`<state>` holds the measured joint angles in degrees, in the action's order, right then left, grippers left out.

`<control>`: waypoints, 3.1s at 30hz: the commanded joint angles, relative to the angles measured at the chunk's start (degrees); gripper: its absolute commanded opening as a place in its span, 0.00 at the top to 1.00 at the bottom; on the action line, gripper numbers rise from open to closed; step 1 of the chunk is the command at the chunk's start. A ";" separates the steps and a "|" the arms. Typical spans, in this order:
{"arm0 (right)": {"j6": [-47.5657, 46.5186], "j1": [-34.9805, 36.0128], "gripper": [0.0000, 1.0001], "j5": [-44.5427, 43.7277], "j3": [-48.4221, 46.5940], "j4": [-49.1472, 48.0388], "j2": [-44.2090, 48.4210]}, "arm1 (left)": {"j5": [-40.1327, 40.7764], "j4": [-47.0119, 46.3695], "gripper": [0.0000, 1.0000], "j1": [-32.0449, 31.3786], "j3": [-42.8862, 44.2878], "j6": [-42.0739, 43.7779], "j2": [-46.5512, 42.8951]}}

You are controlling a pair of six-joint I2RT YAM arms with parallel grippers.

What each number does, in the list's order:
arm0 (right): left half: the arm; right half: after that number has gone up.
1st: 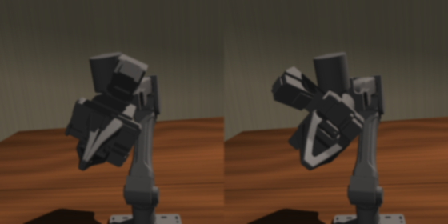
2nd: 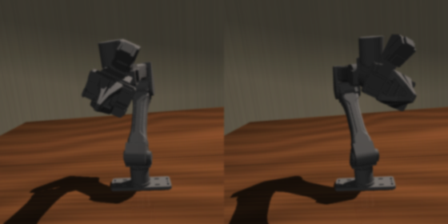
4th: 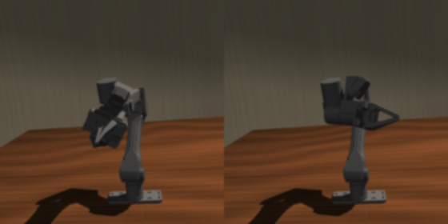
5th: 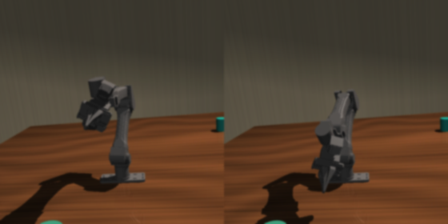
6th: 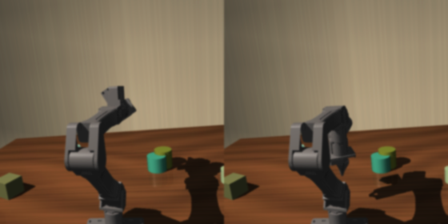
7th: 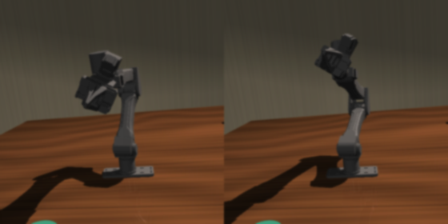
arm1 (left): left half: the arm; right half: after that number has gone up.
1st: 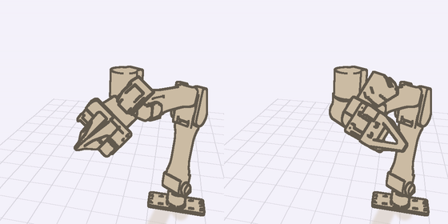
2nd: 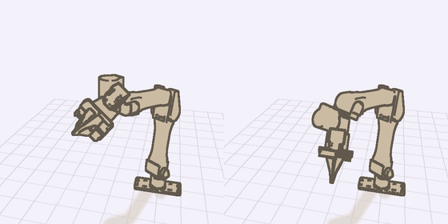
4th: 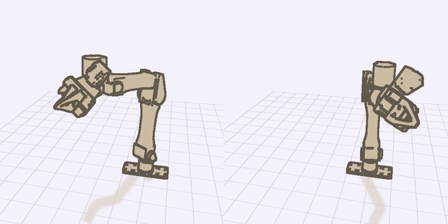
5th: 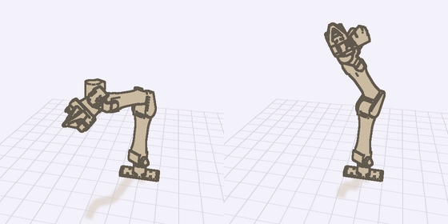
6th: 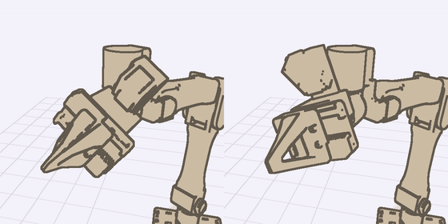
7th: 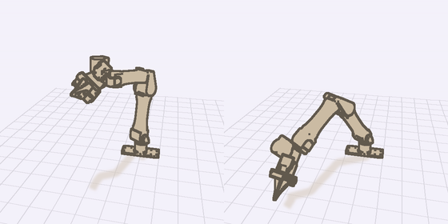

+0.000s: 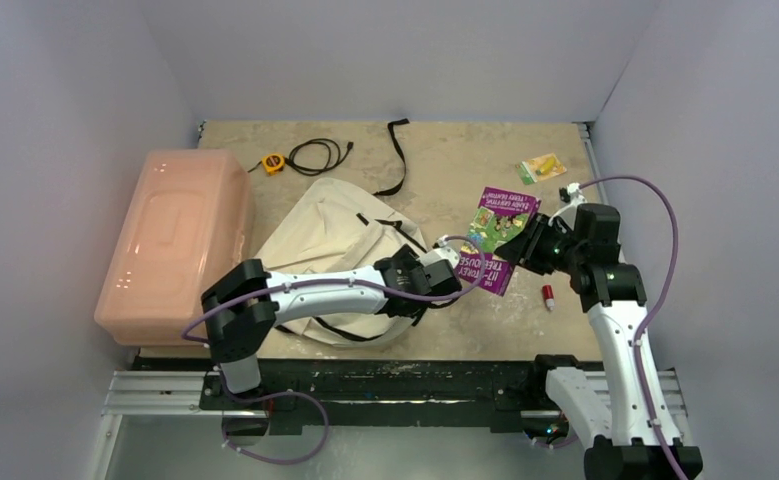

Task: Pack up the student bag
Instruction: Place the book in the student bag.

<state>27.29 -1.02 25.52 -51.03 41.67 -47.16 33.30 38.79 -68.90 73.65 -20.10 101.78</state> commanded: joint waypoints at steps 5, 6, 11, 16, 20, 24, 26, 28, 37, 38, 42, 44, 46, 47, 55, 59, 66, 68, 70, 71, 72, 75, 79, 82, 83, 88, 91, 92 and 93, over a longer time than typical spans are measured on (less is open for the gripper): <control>-4.33 1.78 1.00 5.48 1.15 -0.48 1.66 | 13.15 6.14 0.71 0.26 1.82 1.29 -10.24; -4.65 2.56 1.00 6.48 1.33 -0.34 1.67 | 12.35 5.62 0.82 0.59 1.43 1.29 -12.35; -5.23 5.44 1.00 19.53 1.05 -0.19 -0.32 | 8.11 5.41 1.00 4.48 0.25 1.62 -21.85; 2.87 15.91 1.00 27.56 2.50 -7.93 -2.51 | 4.48 3.30 1.00 10.39 -1.64 3.66 -28.65; 12.55 22.22 1.00 32.64 6.32 -18.38 -4.38 | 4.04 0.49 1.00 11.15 -3.44 7.05 -32.26; 20.57 26.74 1.00 37.84 10.52 -28.68 -7.35 | 3.65 0.64 1.00 11.25 -3.76 6.57 -33.93; 25.31 28.51 1.00 39.35 12.98 -36.08 -10.01 | 2.55 -0.41 1.00 11.20 -4.67 6.56 -35.21; 30.01 29.34 1.00 40.13 14.42 -42.11 -12.94 | 1.38 -1.73 1.00 11.25 -5.79 6.96 -36.43; 42.60 30.95 1.00 39.51 11.01 -61.41 -30.06 | -0.92 -2.72 1.00 11.16 -7.63 6.21 -39.97; 44.07 31.24 1.00 38.72 9.89 -62.64 -32.16 | -1.34 -2.54 1.00 11.16 -7.64 6.16 -39.99; 54.78 31.65 1.00 34.78 8.81 -73.90 -39.60 | -4.32 -2.14 1.00 11.16 -7.55 6.06 -40.61; 62.29 31.60 1.00 34.23 8.98 -83.88 -43.02 | -7.03 -2.22 1.00 11.16 -7.55 6.55 -40.86; 64.52 31.68 1.00 32.59 7.72 -88.23 -46.20 | -9.19 -2.09 1.00 11.16 -7.59 6.68 -41.07; 64.04 31.63 1.00 31.73 6.64 -87.93 -47.92 | -9.99 -2.17 1.00 11.16 -7.68 6.70 -41.31; 57.35 32.27 1.00 21.41 1.05 -84.94 -53.26 | -12.60 2.88 1.00 10.90 -4.84 9.09 -42.09; 49.15 32.71 1.00 13.42 0.21 -79.45 -52.34 | -12.55 4.58 1.00 10.81 -3.52 9.68 -42.37; 42.98 33.74 1.00 4.35 0.32 -77.88 -52.73 | -13.02 4.63 1.00 10.81 -1.98 9.73 -42.14; 42.30 35.08 1.00 2.29 0.17 -77.64 -52.33 | -12.87 4.00 1.00 10.81 -1.72 9.68 -41.79; 41.16 36.58 1.00 -0.05 -0.55 -76.08 -51.82 | -12.17 3.44 1.00 10.81 -1.17 9.75 -41.04; 40.20 37.14 1.00 -1.46 -1.09 -74.14 -51.44 | -11.44 3.55 1.00 10.81 -0.60 9.81 -40.38; 38.99 37.37 1.00 -3.21 -1.20 -72.14 -50.85 | -9.87 4.00 1.00 10.81 0.12 9.54 -39.75; 37.56 37.14 1.00 -4.47 0.01 -69.91 -49.15 | -3.38 6.82 1.00 10.81 2.32 8.73 -38.33; 38.47 36.78 1.00 -6.97 0.58 -68.90 -47.71 | -6.45 5.13 1.00 10.81 1.70 9.08 -39.11; 40.63 39.41 1.00 -8.07 -0.67 -70.95 -48.53 | -12.20 1.82 1.00 10.83 0.21 8.59 -39.54; 41.11 40.88 1.00 -8.64 -1.61 -71.46 -49.20 | -13.29 1.22 1.00 10.81 -0.03 8.28 -39.28; 38.42 45.03 0.79 -8.32 -7.17 -67.58 -51.89 | -13.54 0.85 1.00 10.81 0.26 7.55 -37.47; 34.04 44.06 0.36 -9.50 -4.25 -63.04 -48.10 | -13.09 0.69 1.00 10.84 -0.28 7.69 -37.71; 32.54 43.20 0.26 -8.54 -3.81 -61.14 -47.36 | -12.96 0.23 1.00 10.82 -0.78 7.82 -37.97; 31.49 42.38 0.24 -6.69 -3.06 -60.64 -46.85 | -12.81 -0.24 1.00 10.88 -1.34 7.94 -38.16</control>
<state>65.32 43.90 19.27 -54.19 -20.80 -98.78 22.39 45.30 -57.54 71.88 -11.40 65.04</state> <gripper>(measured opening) 0.690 0.022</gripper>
